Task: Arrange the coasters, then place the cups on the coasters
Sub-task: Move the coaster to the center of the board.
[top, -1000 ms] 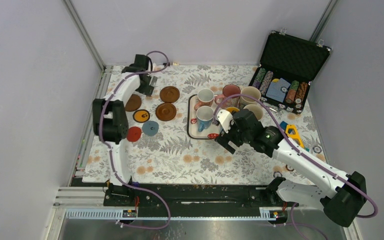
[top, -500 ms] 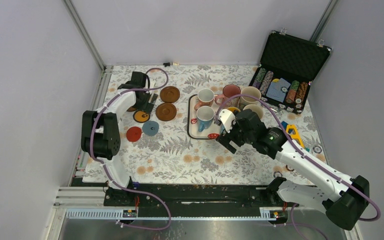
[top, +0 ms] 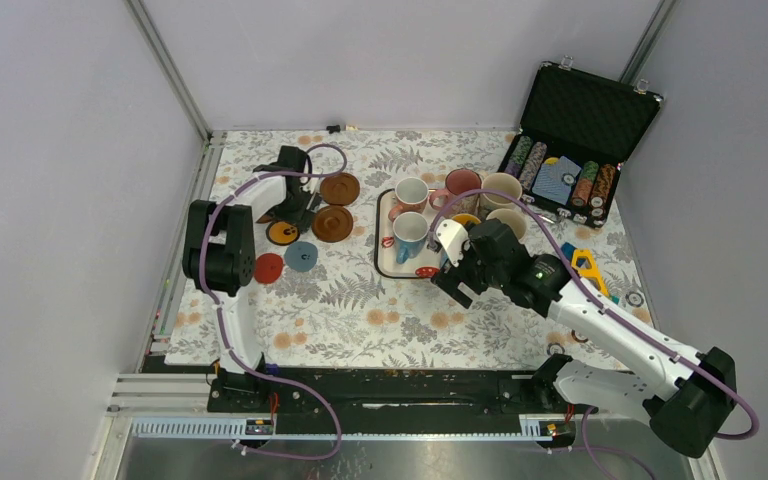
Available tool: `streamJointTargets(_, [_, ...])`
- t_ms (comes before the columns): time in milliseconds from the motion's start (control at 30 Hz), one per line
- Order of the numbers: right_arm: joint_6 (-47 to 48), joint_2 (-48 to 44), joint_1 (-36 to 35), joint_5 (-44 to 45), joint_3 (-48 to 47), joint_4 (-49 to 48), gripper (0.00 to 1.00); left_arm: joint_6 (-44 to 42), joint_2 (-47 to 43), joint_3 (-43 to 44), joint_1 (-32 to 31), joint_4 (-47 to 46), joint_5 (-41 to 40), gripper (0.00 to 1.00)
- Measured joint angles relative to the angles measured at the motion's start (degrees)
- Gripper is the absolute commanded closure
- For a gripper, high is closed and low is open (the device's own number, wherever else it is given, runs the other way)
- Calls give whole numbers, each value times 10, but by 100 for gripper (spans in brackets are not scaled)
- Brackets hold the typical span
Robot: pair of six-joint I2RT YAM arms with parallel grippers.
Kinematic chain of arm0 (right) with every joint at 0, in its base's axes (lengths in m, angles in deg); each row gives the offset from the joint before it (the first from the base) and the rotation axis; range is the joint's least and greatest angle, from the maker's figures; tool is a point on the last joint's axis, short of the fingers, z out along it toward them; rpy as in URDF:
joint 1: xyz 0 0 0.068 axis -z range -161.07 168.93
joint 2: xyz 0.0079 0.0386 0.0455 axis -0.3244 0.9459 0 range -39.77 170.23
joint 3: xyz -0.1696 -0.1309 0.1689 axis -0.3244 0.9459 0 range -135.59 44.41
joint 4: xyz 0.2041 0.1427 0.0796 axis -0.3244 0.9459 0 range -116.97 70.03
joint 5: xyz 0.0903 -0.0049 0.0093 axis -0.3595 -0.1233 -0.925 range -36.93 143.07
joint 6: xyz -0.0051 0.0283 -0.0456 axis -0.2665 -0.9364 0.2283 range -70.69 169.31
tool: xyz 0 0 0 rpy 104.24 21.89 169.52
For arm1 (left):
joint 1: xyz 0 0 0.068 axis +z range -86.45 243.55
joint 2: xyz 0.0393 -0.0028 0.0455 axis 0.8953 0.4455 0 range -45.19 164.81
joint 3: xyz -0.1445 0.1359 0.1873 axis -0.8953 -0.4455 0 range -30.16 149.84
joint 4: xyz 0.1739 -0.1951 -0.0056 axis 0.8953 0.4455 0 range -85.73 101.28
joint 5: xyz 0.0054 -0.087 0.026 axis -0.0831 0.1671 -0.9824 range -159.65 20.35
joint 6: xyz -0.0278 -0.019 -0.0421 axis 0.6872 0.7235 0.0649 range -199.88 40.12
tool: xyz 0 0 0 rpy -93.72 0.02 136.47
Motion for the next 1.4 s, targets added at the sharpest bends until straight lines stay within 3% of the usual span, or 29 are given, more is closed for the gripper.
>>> streamJointTargets(467, [0, 5, 0, 5, 0, 0, 3, 2, 0, -11, -5, 9, 4, 36])
streamJointTargets(1000, [-1, -14, 6, 10, 0, -8, 3, -28, -157, -150, -6, 68, 45, 41])
streamJointTargets(1200, [-1, -14, 7, 10, 0, -9, 3, -19, -178, -129, -6, 63, 45, 42])
streamJointTargets(1400, [-1, -13, 7, 11, 0, -9, 3, 9, -104, -12, -6, 51, 43, 42])
